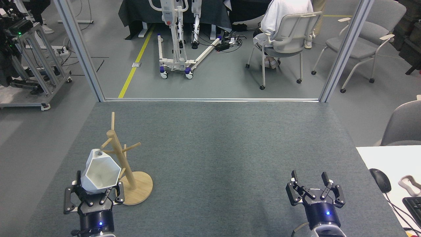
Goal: Hang cup on storage rack
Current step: 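Move the held cup beside the stand's pegs with the left gripper, then hook the cup onto a peg of the wooden stand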
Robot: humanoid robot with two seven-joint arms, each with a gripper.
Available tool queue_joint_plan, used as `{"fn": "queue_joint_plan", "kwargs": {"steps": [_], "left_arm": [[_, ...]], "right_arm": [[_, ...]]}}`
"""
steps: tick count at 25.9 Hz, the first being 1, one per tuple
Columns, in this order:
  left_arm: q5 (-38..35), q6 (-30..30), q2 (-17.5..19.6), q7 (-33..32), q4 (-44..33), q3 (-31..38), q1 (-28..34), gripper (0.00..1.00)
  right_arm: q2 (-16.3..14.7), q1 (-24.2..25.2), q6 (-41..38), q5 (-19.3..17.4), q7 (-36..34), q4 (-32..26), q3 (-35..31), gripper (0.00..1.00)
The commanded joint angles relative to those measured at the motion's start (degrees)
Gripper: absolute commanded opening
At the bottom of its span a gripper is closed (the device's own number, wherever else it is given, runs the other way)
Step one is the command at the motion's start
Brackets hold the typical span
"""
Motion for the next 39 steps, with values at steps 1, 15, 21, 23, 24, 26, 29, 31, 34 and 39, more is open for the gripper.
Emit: {"fn": "queue_joint_plan", "kwargs": {"steps": [1,15,21,23,24,26,29,31,34,39], "left_arm": [[0.6,0.1,0.5,0.0,1.1,0.1,-0.8,0.1],[2.6,0.0,1.8,0.6,3.4,0.4,-2.4,0.1],[3.2,-0.2,2.3,0.7,4.0,0.4,-3.4,0.1],[3.3,-0.3,2.4,0.8,4.3,0.4,-3.6,0.1],[3.5,-0.3,2.4,0.8,4.4,0.4,-3.7,0.1],[3.6,-0.4,2.5,0.9,4.7,0.4,-4.0,0.1],[3.6,-1.1,2.7,0.9,5.1,0.4,-4.1,0.1],[3.6,-1.9,2.7,0.9,5.1,0.4,-4.4,0.1],[3.6,-3.6,2.7,1.0,5.1,0.4,-4.6,0.1],[3.6,-4.2,2.7,1.1,5.3,0.4,-4.6,0.1]], "right_arm": [[-0.1,0.1,0.0,0.0,0.0,0.0,0.0,1.0],[-0.2,0.1,0.0,-0.1,0.0,0.0,0.0,1.0],[-0.1,0.1,-0.1,-0.1,0.0,0.0,0.0,1.0],[-0.1,0.1,-0.1,-0.1,0.0,0.0,0.0,1.0],[-0.1,0.1,-0.1,-0.1,0.0,0.0,0.0,1.0],[-0.1,0.1,-0.1,-0.1,0.0,0.0,0.0,1.0],[-0.1,0.0,-0.1,-0.1,0.0,0.1,0.0,1.0],[0.0,0.0,0.0,-0.1,0.0,0.1,0.0,1.0],[0.0,0.0,0.0,-0.1,0.0,0.1,0.0,1.0],[0.1,-0.1,0.0,-0.1,0.0,0.1,0.0,1.0]]}}
